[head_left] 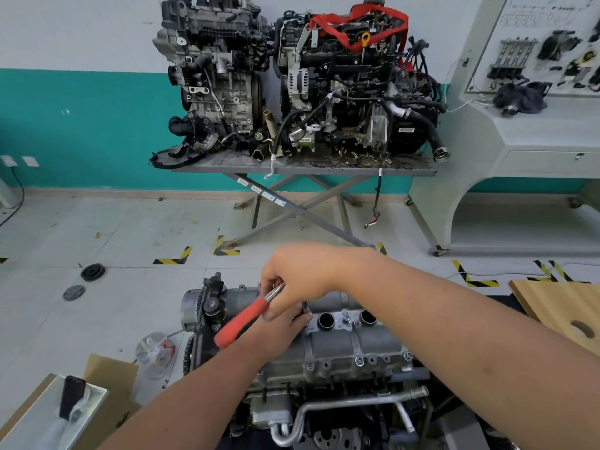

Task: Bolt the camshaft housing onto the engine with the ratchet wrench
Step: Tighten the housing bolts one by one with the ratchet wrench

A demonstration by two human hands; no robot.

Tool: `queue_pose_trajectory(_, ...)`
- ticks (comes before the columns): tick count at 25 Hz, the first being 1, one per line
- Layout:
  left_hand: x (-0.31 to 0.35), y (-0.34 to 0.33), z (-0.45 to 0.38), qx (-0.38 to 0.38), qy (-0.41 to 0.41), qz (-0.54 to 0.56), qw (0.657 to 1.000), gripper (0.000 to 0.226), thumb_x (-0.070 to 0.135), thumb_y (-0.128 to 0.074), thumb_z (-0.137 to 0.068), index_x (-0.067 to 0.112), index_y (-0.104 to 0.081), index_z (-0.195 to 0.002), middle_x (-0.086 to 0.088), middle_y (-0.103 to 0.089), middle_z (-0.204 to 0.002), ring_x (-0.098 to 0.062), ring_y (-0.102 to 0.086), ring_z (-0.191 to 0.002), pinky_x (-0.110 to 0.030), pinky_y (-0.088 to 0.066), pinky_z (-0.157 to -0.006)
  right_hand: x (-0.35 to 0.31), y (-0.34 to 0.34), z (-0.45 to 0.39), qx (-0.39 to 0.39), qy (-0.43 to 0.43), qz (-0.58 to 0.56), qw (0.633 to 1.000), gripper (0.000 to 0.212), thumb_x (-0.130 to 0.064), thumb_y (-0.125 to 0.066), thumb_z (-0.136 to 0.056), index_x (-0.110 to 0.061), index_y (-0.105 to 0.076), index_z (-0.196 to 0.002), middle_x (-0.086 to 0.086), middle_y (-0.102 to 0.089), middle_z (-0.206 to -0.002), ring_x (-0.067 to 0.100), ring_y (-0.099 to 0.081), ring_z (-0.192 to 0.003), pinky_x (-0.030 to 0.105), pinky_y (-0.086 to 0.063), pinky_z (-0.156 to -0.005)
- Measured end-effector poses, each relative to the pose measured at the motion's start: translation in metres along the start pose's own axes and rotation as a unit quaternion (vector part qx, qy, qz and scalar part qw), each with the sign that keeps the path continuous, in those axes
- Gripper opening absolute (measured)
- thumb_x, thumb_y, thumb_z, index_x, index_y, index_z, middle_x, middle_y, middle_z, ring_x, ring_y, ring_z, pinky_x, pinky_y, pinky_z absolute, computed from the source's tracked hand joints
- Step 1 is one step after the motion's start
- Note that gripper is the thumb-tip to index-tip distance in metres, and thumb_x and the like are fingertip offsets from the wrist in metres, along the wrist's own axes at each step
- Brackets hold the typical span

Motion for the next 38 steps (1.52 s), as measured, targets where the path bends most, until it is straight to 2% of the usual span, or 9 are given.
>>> queue_pose_trajectory(4,-0.001,0.002,-0.001,0.033,-0.001,-0.082,0.996,0.036,0.055,-0.042,-0.099,0.033,-0.07,-0.106,0.0,-0.06,-0.12,-0.021,-0.038,-0.128,-0.038,-0.028,-0.107,0.011,0.003,0.003,0.053,-0.053,-0.03,0.997,0.041,-0.06,-0.065,-0.086,-0.02,-0.073,-0.096,-0.005,-0.071,-0.072,0.007,-0.063,-0.07,0.027,-0.044,-0.056)
queue_pose_trajectory(8,-0.004,-0.001,-0.002,0.025,-0.002,-0.078,0.997,0.037,0.057,-0.039,-0.099,0.037,-0.068,-0.109,0.003,-0.062,-0.121,-0.019,-0.037,-0.127,-0.038,-0.03,-0.106,0.004,-0.006,-0.006,0.083,-0.081,0.042,0.992,0.053,-0.067,-0.06,-0.086,-0.018,-0.072,-0.102,-0.001,-0.069,-0.081,0.021,-0.062,-0.08,0.034,-0.052,-0.069)
queue_pose_trajectory(14,-0.004,-0.003,-0.004,0.03,-0.008,-0.065,0.997,0.034,0.055,-0.04,-0.099,0.035,-0.068,-0.098,0.005,-0.058,-0.116,-0.015,-0.034,-0.128,-0.041,-0.021,-0.115,0.009,-0.009,0.0,0.18,-0.07,0.12,0.974,0.044,-0.067,-0.05,-0.092,-0.023,-0.053,-0.083,-0.004,-0.039,-0.062,0.015,-0.038,-0.055,0.026,-0.022,-0.047)
queue_pose_trajectory(18,-0.007,-0.004,-0.005,0.03,-0.004,-0.048,0.998,0.034,0.056,-0.039,-0.098,0.037,-0.066,-0.093,0.012,-0.051,-0.109,-0.011,-0.034,-0.128,-0.041,-0.02,-0.117,0.009,-0.01,-0.004,0.202,-0.102,0.086,0.97,0.033,-0.052,-0.057,-0.094,-0.022,-0.066,-0.1,-0.004,-0.048,-0.07,0.024,-0.048,-0.07,0.029,-0.031,-0.054)
queue_pose_trajectory(23,-0.004,-0.003,-0.004,0.035,-0.003,-0.062,0.997,0.033,0.056,-0.038,-0.099,0.037,-0.065,-0.102,0.007,-0.054,-0.119,-0.012,-0.03,-0.131,-0.04,-0.016,-0.119,0.01,-0.011,0.01,0.184,-0.045,0.068,0.98,0.014,-0.034,-0.055,-0.094,-0.025,-0.065,-0.096,-0.002,-0.066,-0.086,0.022,-0.059,-0.082,0.036,-0.049,-0.069)
queue_pose_trajectory(26,-0.004,-0.003,-0.004,0.022,-0.007,-0.069,0.997,0.031,0.054,-0.036,-0.101,0.038,-0.062,-0.107,0.009,-0.052,-0.127,-0.01,-0.025,-0.137,-0.045,-0.016,-0.119,0.013,-0.011,0.012,0.188,-0.064,0.131,0.971,0.017,-0.039,-0.049,-0.097,-0.025,-0.049,-0.088,-0.004,-0.049,-0.08,0.023,-0.052,-0.076,0.033,-0.039,-0.056)
queue_pose_trajectory(28,-0.002,-0.003,-0.004,0.014,-0.007,-0.081,0.997,0.032,0.053,-0.035,-0.102,0.037,-0.062,-0.108,0.009,-0.053,-0.127,-0.011,-0.025,-0.139,-0.046,-0.015,-0.118,0.012,-0.009,0.012,0.177,-0.067,0.164,0.968,0.016,-0.037,-0.045,-0.1,-0.024,-0.051,-0.094,-0.002,-0.046,-0.081,0.025,-0.05,-0.075,0.032,-0.03,-0.055)
queue_pose_trajectory(33,0.001,-0.001,-0.007,0.001,-0.02,-0.131,0.991,0.032,0.049,-0.033,-0.104,0.037,-0.062,-0.112,0.015,-0.053,-0.134,-0.01,-0.021,-0.146,-0.046,-0.017,-0.115,0.014,-0.005,0.014,0.112,-0.044,0.175,0.977,0.018,-0.018,-0.045,-0.1,-0.016,-0.061,-0.105,0.007,-0.06,-0.094,0.029,-0.058,-0.088,0.038,-0.046,-0.067)
queue_pose_trajectory(38,0.001,-0.002,-0.008,0.008,-0.002,-0.139,0.99,0.037,0.051,-0.033,-0.103,0.034,-0.065,-0.11,0.008,-0.051,-0.141,-0.008,-0.02,-0.146,-0.043,-0.016,-0.11,0.015,-0.003,0.014,0.102,-0.012,0.195,0.975,0.025,-0.012,-0.043,-0.1,-0.017,-0.064,-0.112,0.006,-0.059,-0.098,0.029,-0.058,-0.095,0.034,-0.038,-0.069)
Point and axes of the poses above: each hand's wrist, its own z-axis away from the middle knuckle, its own y-axis out of the back of the hand, x = y × z, the point moved 3 cm from there along -z, towards the middle knuckle
